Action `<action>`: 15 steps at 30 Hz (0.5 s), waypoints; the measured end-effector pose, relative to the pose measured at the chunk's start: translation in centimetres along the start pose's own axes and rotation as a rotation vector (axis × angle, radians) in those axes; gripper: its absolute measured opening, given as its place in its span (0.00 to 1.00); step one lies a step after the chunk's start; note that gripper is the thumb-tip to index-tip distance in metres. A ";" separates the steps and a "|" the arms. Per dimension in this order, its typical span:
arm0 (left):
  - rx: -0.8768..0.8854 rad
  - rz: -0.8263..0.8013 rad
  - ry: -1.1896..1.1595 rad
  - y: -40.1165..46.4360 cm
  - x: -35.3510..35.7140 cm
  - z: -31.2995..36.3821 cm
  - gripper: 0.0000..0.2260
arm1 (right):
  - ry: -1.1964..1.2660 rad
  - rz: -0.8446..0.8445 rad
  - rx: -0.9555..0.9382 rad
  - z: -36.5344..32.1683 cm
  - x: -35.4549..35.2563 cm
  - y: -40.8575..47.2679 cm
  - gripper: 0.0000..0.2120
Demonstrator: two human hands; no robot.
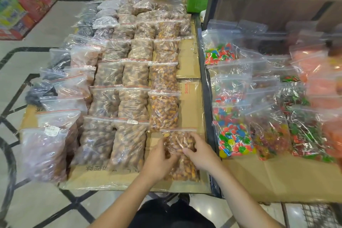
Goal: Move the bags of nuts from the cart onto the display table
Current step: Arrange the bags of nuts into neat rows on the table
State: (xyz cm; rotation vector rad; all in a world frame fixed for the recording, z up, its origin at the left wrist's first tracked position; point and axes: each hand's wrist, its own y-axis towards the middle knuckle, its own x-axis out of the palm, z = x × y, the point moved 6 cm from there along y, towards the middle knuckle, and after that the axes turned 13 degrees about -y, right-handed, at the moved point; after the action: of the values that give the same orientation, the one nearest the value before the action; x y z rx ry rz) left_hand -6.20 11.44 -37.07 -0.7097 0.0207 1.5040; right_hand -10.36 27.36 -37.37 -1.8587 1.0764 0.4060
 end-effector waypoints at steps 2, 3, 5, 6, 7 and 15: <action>0.017 0.011 -0.111 -0.1 -0.2 0.2 0.29 | 0.135 0.032 -0.012 0.2 0.3 -0.4 0.33; 0.045 0.039 -0.139 -0.3 -0.6 0.1 0.31 | 0.168 0.033 -0.037 0.0 0.3 -0.4 0.34; 0.092 0.091 -0.174 -0.5 -1.7 -0.8 0.32 | 0.184 0.047 -0.049 -0.6 0.3 -0.7 0.34; 0.092 0.108 -0.175 -0.5 -2.2 -1.2 0.31 | 0.175 0.070 -0.027 -0.9 0.4 -0.7 0.33; 0.096 0.120 -0.161 -0.4 -2.7 -1.7 0.30 | 0.175 0.097 -0.005 -1.4 0.5 -0.9 0.31; 0.017 0.061 -0.005 0.5 -3.7 -1.8 0.14 | 0.206 0.166 0.045 -2.9 3.4 -1.2 0.25</action>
State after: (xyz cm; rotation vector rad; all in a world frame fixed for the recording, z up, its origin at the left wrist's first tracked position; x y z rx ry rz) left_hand -6.26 7.29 -37.10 -0.6966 0.0516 1.5620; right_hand -7.92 23.42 -37.39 -1.8067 1.3743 0.2870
